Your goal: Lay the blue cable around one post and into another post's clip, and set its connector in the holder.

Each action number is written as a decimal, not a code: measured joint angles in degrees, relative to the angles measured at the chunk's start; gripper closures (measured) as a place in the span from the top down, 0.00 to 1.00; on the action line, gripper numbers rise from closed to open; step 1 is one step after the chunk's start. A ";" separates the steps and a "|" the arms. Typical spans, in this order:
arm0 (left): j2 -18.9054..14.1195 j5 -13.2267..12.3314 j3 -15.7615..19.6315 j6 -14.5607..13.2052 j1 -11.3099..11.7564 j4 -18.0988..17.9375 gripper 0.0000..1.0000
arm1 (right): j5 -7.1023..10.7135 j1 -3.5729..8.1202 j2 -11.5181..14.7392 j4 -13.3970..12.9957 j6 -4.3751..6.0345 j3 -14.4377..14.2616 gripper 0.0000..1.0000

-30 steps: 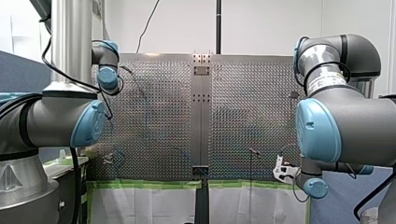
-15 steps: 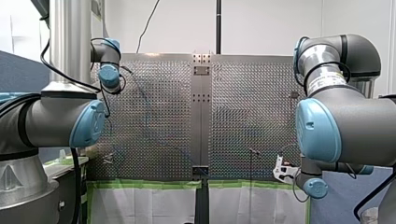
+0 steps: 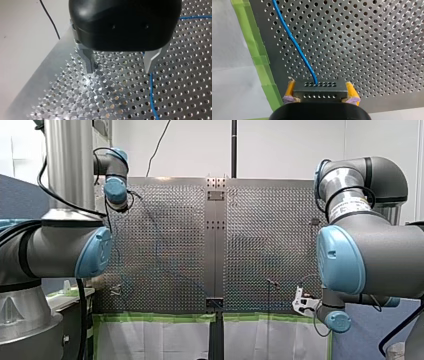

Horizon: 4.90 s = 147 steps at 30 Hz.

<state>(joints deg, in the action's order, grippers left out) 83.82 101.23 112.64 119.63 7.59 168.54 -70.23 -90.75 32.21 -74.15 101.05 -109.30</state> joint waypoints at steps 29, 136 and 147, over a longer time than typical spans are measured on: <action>-10.08 -4.01 -5.15 -12.86 -0.68 11.56 1.00 | 0.04 0.00 0.01 0.59 0.11 0.24 0.00; -8.90 6.09 -17.75 -19.30 -5.68 40.58 1.00 | 0.35 -1.73 -0.06 1.01 0.57 0.79 0.00; -7.60 3.00 -13.92 -14.53 -4.84 35.75 1.00 | 0.40 -1.89 -0.06 1.01 0.50 0.80 0.00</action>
<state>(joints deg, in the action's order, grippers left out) 76.22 104.24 98.72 105.10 2.75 204.29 -69.83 -92.64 32.15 -73.14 101.55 -108.50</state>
